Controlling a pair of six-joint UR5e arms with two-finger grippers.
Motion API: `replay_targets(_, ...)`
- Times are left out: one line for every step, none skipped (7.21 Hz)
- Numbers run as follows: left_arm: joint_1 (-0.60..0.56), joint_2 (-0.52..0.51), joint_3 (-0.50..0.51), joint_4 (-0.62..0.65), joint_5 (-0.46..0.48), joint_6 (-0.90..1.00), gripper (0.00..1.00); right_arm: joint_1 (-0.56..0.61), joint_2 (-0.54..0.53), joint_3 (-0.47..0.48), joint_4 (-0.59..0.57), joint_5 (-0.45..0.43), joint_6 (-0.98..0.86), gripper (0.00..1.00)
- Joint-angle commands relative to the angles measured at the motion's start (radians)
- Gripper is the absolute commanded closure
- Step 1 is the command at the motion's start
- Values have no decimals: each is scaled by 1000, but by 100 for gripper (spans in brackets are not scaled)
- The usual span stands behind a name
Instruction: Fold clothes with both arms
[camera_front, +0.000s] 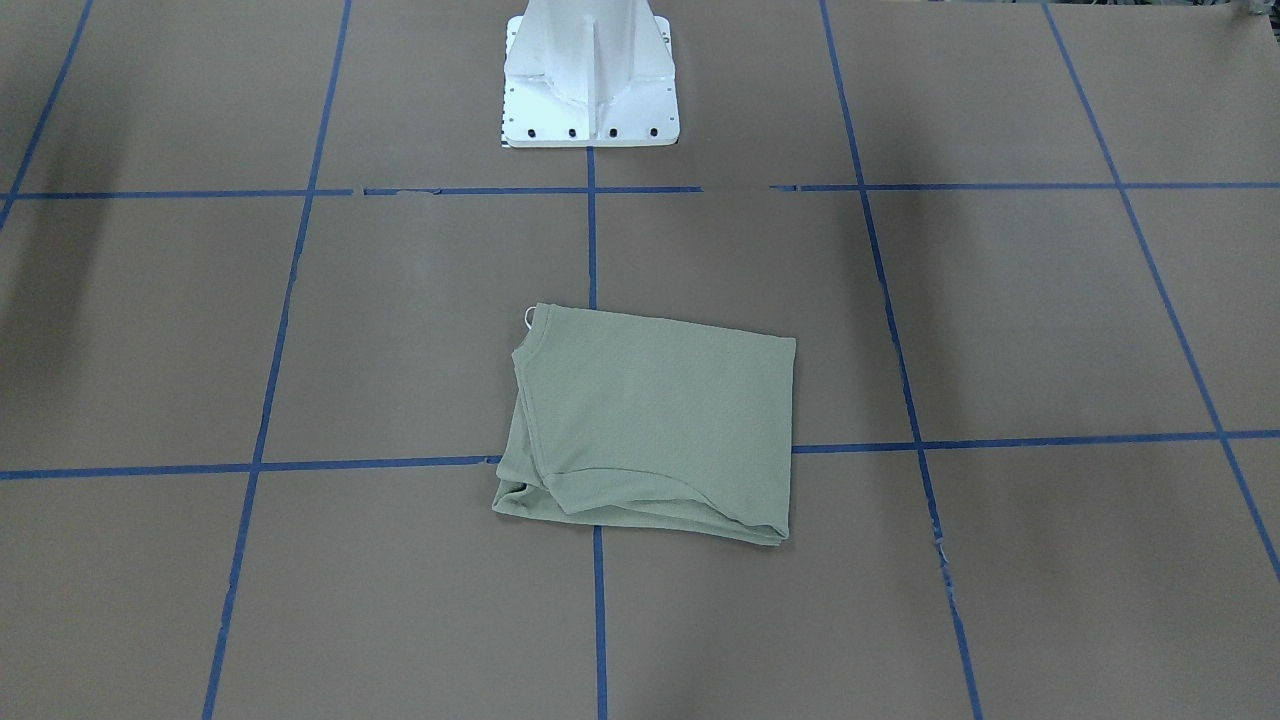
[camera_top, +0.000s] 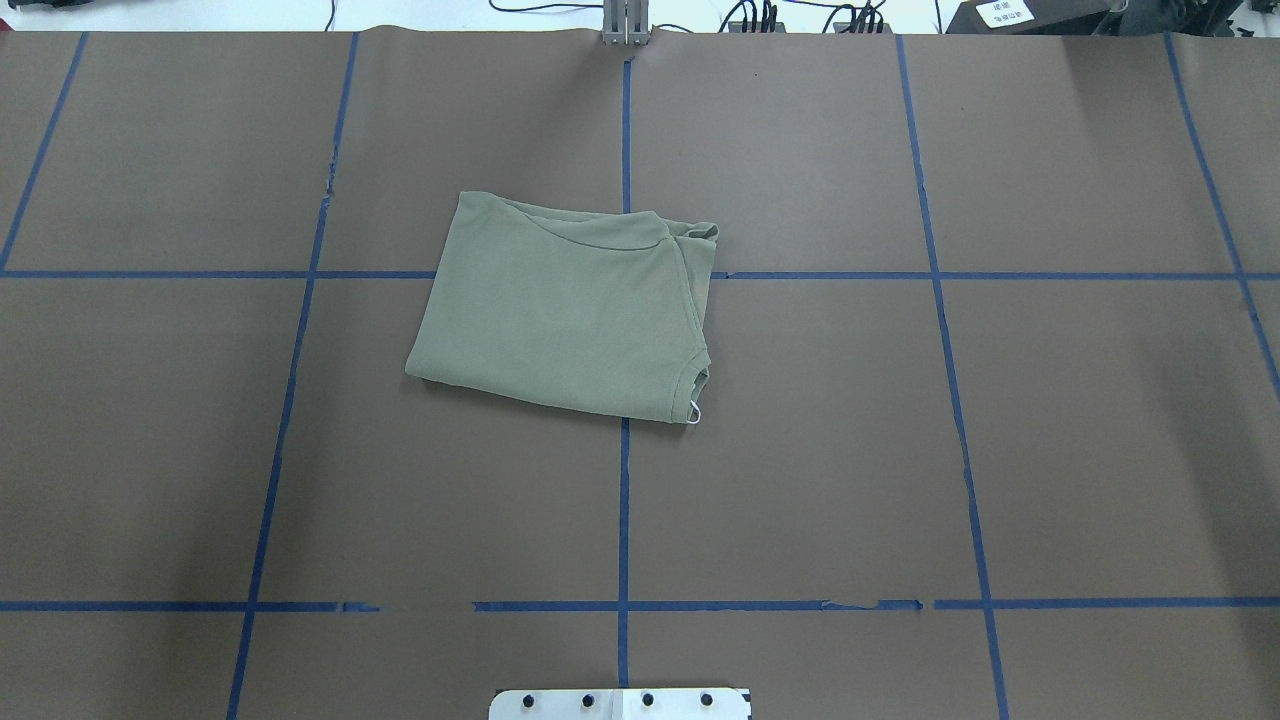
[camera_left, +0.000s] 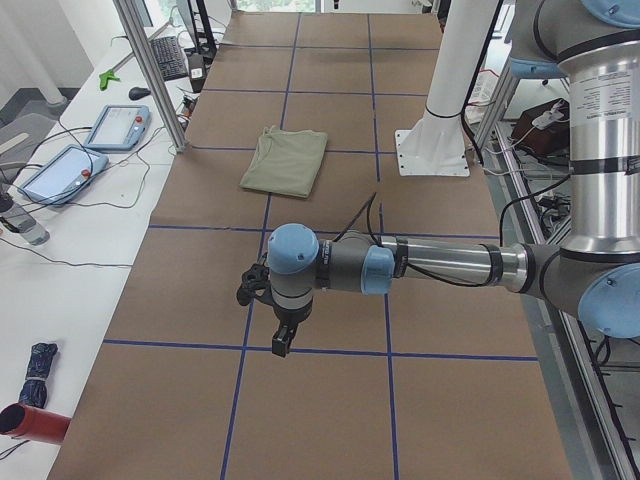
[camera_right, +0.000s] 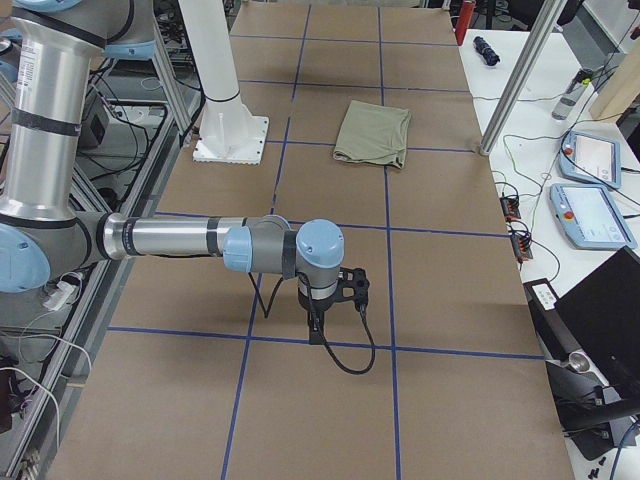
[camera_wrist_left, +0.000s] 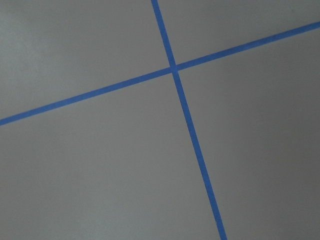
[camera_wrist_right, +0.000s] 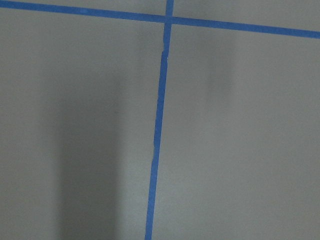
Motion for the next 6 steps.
replay_targets(2,-43,45,-15,0,-7,0,0,0,-1,0,0,-1,0)
replay_targets(2,-46,47,-17,0,-9,0,0,0,-1,0,0,-1,0)
replay_targets(2,-67,46,-13,4,-7,0,0,0,-1,2,0,-1,0)
replay_targets(3,-65,53,-13,3,-5,0,0,0,-1,0,0,-1,0)
replay_targets(3,-63,55,-9,3,-5,0,0,0,-1,2,0,-1,0)
replay_targets(3,-55,59,-8,4,-2,0,0,0,-1,0,0,-1,0)
